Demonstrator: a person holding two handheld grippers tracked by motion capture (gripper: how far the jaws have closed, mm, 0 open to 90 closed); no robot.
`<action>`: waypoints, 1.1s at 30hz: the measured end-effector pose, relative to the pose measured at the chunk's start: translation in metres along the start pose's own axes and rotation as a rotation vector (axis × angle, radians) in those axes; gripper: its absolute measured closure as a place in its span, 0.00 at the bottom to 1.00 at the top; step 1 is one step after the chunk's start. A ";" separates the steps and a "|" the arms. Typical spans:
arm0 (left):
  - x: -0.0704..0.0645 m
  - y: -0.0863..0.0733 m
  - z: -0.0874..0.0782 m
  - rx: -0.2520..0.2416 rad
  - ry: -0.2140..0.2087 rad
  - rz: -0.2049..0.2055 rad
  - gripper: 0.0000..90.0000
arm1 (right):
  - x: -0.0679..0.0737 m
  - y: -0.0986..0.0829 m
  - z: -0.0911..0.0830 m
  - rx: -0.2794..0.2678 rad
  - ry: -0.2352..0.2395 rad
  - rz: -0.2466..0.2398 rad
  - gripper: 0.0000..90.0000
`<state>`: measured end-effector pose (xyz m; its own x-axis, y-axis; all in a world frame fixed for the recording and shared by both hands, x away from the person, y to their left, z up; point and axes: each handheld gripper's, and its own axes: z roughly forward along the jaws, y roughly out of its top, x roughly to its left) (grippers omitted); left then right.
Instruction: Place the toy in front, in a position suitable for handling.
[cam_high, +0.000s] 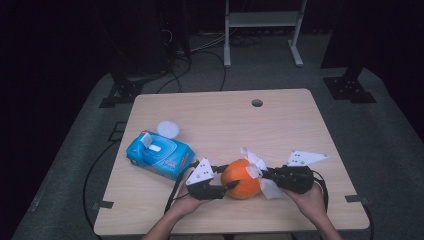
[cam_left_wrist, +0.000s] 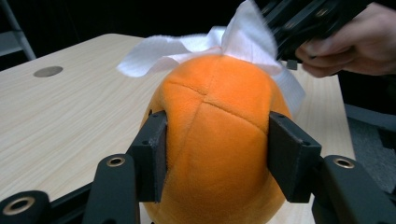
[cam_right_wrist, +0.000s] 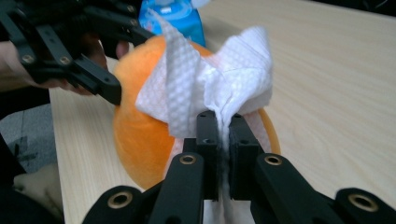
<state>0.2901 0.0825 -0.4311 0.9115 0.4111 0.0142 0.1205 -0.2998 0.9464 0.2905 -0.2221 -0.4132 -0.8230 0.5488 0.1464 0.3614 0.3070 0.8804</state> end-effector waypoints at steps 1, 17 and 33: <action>0.001 0.000 0.000 0.001 0.000 -0.001 0.48 | 0.004 0.003 -0.001 -0.025 0.012 -0.007 0.94; -0.004 0.000 0.003 0.008 0.001 0.042 0.46 | 0.010 0.010 0.006 -0.012 0.015 -0.043 0.94; -0.016 0.012 0.004 -0.001 0.003 0.068 0.57 | 0.015 0.012 0.005 -0.068 0.042 -0.049 0.95</action>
<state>0.2783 0.0685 -0.4218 0.9162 0.3926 0.0799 0.0577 -0.3266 0.9434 0.2847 -0.2066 -0.4025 -0.8571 0.5010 0.1201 0.2907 0.2780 0.9155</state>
